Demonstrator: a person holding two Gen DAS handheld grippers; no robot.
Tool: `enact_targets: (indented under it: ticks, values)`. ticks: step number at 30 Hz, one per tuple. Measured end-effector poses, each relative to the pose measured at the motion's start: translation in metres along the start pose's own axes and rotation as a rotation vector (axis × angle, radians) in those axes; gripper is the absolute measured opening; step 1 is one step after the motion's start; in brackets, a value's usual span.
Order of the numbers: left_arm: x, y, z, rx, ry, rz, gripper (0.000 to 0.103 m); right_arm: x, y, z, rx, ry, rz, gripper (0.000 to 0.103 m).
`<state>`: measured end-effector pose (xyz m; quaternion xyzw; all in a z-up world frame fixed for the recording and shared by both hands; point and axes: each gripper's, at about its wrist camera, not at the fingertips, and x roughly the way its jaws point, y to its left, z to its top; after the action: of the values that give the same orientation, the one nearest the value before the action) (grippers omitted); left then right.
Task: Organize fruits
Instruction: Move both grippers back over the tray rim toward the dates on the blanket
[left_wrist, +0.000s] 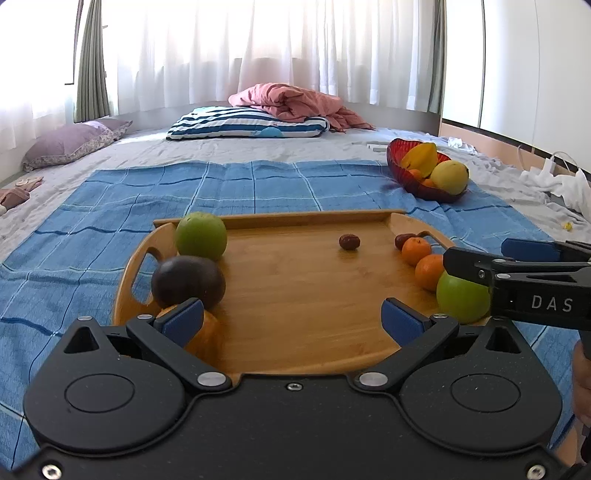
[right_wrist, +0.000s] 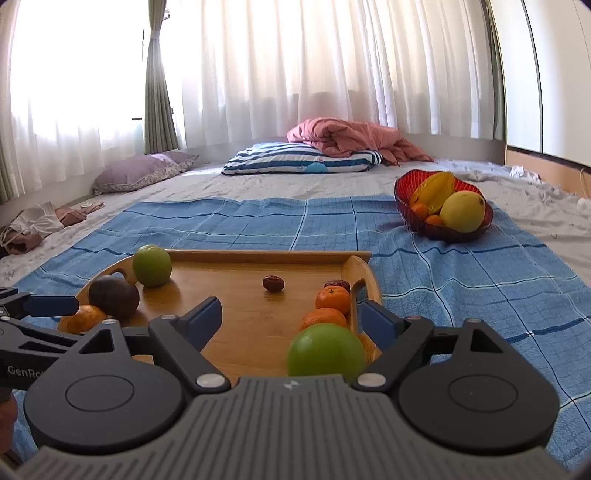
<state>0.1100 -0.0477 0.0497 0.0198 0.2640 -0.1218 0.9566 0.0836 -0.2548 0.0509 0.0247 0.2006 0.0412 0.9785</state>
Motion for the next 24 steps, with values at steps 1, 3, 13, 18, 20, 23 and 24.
enact_targets:
  ticks: [1, 3, 13, 18, 20, 23, 24]
  values:
    - [-0.001, 0.000, -0.002, 0.000, 0.000, 0.000, 0.102, -0.001, 0.001, -0.001, -0.008, -0.004, -0.001, 0.092]
    - [-0.003, 0.001, -0.005, 0.005, -0.001, 0.001, 0.102, -0.003, 0.004, -0.003, -0.021, -0.010, -0.009, 0.092]
    - [-0.006, 0.002, -0.018, 0.016, 0.012, -0.001, 0.103, -0.011, 0.010, -0.016, -0.043, -0.034, -0.024, 0.093]
    - [-0.008, 0.005, -0.025, 0.016, 0.017, 0.005, 0.103, -0.015, 0.016, -0.026, -0.088, -0.036, -0.042, 0.094]
    - [-0.007, 0.006, -0.027, 0.015, 0.022, 0.006, 0.103, -0.017, 0.017, -0.029, -0.100, -0.040, -0.050, 0.095]
    - [-0.007, 0.007, -0.031, 0.012, 0.030, 0.009, 0.103, -0.019, 0.018, -0.034, -0.106, -0.043, -0.054, 0.096]
    - [-0.007, 0.007, -0.032, 0.012, 0.033, 0.009, 0.103, -0.021, 0.018, -0.036, -0.104, -0.043, -0.049, 0.096]
